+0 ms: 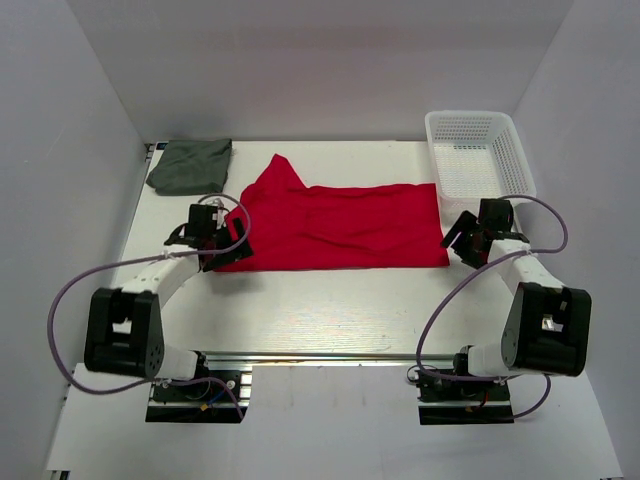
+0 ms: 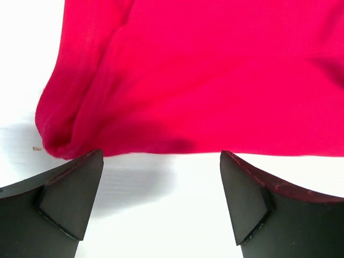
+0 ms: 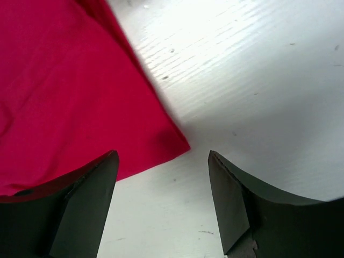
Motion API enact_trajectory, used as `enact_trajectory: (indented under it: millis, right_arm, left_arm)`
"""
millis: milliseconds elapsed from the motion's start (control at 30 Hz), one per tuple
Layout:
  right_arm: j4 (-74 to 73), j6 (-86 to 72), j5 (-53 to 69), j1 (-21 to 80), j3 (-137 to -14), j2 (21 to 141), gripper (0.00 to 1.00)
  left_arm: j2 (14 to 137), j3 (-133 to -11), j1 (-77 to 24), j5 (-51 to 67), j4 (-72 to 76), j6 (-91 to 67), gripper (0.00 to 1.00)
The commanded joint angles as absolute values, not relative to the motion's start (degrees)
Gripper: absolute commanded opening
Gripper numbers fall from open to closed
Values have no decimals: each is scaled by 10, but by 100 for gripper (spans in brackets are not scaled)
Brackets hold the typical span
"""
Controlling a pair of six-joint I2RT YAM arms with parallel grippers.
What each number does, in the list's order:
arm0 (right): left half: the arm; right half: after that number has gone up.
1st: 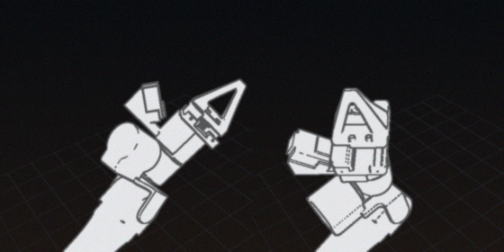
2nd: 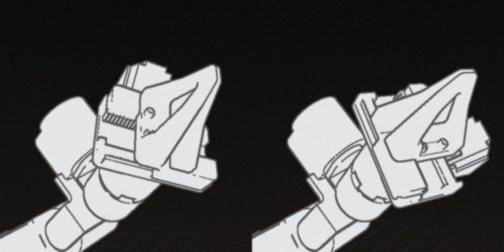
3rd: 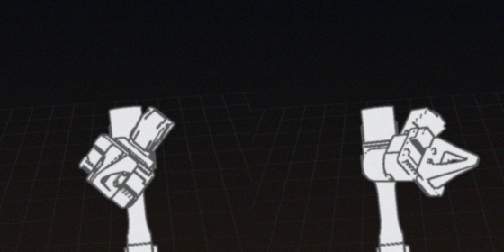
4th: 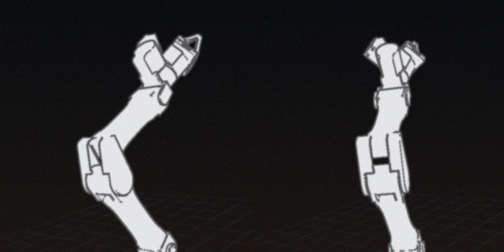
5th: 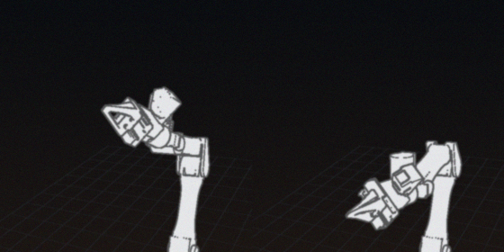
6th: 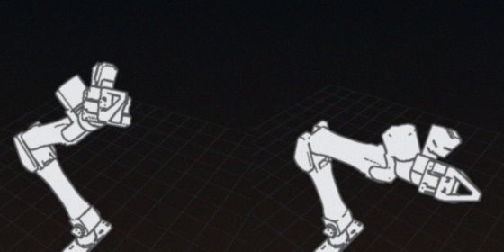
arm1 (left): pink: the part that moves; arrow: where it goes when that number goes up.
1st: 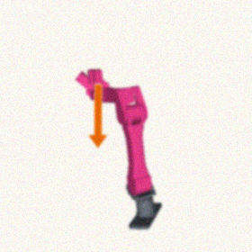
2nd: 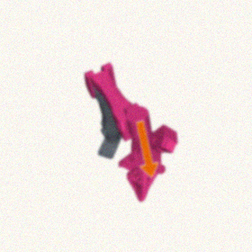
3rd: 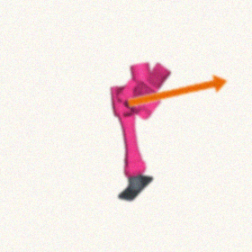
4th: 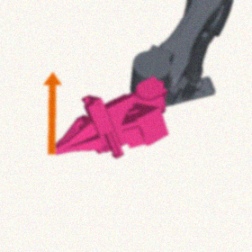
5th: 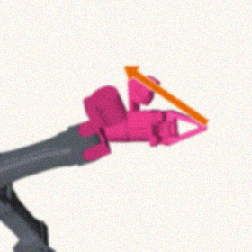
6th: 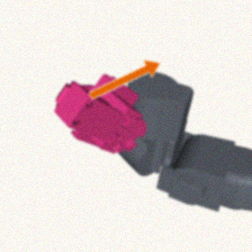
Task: Fold and stack the t-shirts
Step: Fold the flattened tshirt in 1/3 of the way
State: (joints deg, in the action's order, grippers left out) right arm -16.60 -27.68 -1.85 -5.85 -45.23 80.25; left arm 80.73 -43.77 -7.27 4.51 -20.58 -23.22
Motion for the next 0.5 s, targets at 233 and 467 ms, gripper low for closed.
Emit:
enact_trajectory:
  millis: [233, 467]
  right_arm:
    - [-104, -243, 105, -30, -468, 812, 90]
    - [-78, -258, 149, -16, -475, 881, 90]
  left_arm:
    - [815, -497, -76, 119, -153, -247, 100]
    - [920, -517, -76, 158, -115, -247, 100]
